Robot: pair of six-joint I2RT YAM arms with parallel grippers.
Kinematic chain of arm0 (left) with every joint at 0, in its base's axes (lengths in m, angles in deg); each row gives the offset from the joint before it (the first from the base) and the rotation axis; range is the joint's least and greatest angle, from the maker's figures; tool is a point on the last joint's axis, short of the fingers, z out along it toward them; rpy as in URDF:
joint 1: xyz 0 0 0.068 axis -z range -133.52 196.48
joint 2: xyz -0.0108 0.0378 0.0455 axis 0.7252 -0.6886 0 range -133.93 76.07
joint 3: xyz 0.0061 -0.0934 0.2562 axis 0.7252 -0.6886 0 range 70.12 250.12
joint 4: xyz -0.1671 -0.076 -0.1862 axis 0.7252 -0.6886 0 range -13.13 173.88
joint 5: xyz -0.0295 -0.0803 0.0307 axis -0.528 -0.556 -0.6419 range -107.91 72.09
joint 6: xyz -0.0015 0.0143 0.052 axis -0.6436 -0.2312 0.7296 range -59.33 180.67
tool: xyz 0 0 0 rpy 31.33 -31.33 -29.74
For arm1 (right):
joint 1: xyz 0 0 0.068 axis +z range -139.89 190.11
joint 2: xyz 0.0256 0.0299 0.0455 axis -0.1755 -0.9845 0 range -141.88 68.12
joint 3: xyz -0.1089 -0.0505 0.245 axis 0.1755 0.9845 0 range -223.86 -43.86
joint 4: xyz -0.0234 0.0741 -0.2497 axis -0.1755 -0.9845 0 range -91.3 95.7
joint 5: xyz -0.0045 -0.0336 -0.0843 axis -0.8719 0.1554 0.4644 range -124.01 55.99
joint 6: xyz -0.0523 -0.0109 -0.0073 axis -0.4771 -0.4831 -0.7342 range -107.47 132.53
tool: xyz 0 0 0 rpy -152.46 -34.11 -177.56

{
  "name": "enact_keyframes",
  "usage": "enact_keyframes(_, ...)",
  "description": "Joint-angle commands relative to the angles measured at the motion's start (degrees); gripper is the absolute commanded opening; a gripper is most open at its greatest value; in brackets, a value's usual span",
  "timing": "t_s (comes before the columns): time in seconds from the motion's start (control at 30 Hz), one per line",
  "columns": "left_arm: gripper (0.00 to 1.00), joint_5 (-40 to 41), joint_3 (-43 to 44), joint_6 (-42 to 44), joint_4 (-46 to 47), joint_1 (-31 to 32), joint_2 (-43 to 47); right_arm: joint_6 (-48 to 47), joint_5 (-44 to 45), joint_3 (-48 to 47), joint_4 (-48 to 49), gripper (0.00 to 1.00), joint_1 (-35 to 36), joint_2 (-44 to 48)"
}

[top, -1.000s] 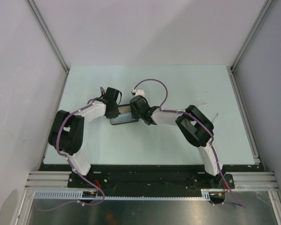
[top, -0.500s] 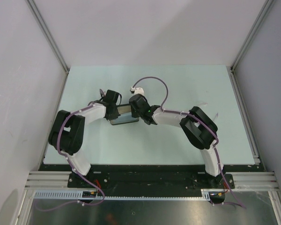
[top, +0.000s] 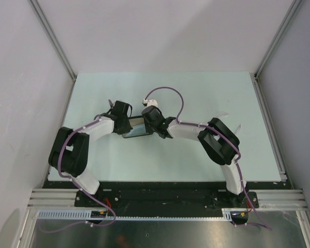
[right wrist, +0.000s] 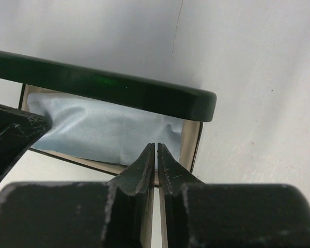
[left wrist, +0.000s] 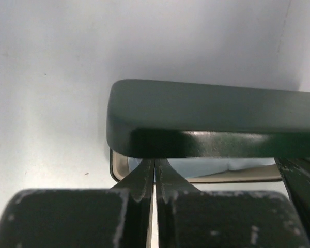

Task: Organize the sunglasses
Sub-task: Place the glasses cleaning cloth in the sunglasses case.

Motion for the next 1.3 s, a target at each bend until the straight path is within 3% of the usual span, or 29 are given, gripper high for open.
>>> enact_keyframes(0.0,0.03,-2.05,-1.39,-1.31,0.79,0.66,3.33,0.49,0.92,-0.03,-0.95,0.09,0.01,-0.75)
enact_keyframes(0.33,0.11,9.45,-2.71,-3.42,0.70,0.84,6.14,0.32,0.48,-0.03,-0.60,0.09,-0.07,-1.81)
enact_keyframes(0.6,0.30,9.21,-1.48,-3.25,0.87,0.93,8.78,0.05,0.83,-0.03,-0.07,0.09,-0.16,-1.54)
enact_keyframes(0.67,0.31,7.72,-1.74,-3.07,1.05,0.93,9.22,0.14,0.83,-0.03,0.01,0.09,-0.16,-1.63)
enact_keyframes(0.77,0.27,5.08,-2.80,-3.25,1.49,1.01,9.22,0.14,0.83,-0.03,-0.16,0.09,-0.16,-1.63)
enact_keyframes(0.9,0.10,-0.98,-4.20,-4.39,3.33,1.71,7.99,0.31,0.92,-0.03,-0.16,0.09,-0.25,-1.46)
enact_keyframes(1.27,0.04,1.29,-4.12,-5.53,6.93,2.07,2.28,0.67,0.66,-0.03,-1.04,0.06,-0.34,-1.46)
